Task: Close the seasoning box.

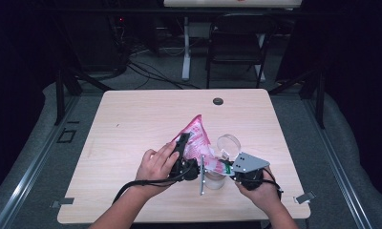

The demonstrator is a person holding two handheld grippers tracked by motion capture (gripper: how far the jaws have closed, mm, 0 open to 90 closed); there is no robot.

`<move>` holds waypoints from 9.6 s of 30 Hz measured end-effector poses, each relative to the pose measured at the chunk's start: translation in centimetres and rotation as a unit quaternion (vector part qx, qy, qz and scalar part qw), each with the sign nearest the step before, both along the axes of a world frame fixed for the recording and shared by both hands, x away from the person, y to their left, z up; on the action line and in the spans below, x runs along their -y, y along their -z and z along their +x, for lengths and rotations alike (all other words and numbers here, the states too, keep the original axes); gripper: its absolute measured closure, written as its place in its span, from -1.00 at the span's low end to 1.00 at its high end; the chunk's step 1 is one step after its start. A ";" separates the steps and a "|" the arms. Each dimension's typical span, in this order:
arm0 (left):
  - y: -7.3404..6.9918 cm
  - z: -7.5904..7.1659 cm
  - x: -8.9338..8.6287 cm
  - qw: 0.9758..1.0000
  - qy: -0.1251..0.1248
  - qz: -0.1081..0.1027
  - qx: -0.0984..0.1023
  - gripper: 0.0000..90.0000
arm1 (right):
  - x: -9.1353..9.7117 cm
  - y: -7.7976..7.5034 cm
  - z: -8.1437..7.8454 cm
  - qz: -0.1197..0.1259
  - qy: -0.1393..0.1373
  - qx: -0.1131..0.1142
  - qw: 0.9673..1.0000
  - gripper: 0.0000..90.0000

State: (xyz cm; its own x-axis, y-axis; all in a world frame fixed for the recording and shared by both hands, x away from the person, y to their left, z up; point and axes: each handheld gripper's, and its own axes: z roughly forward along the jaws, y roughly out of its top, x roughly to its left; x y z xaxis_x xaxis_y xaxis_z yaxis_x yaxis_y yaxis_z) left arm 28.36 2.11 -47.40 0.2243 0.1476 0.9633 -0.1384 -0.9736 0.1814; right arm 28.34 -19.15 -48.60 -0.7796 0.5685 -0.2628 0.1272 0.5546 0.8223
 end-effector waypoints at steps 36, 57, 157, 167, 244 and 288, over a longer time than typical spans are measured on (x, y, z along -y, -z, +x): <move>-0.2 -0.1 0.2 1.000 0.002 0.017 0.003 0.38 | 0.1 0.0 0.1 0.002 0.002 -0.002 1.000 0.99; -0.4 -0.2 0.2 1.000 0.003 0.023 0.001 0.39 | 0.1 0.2 0.2 0.005 -0.004 -0.009 1.000 1.00; -0.5 -0.5 0.6 0.999 0.014 0.021 0.026 0.45 | 0.3 0.1 0.1 0.010 0.000 -0.004 1.000 0.99; -0.5 -0.5 0.6 0.999 0.016 0.022 0.029 0.45 | 0.3 0.1 0.1 0.009 0.000 -0.005 1.000 0.99; -1.0 -1.0 1.0 0.999 0.026 0.021 0.038 0.45 | 0.3 0.3 0.3 0.003 0.003 -0.010 1.000 1.00; -0.5 -0.9 0.5 0.999 0.021 0.010 0.022 0.45 | 0.2 0.4 0.3 -0.005 0.006 -0.008 1.000 0.99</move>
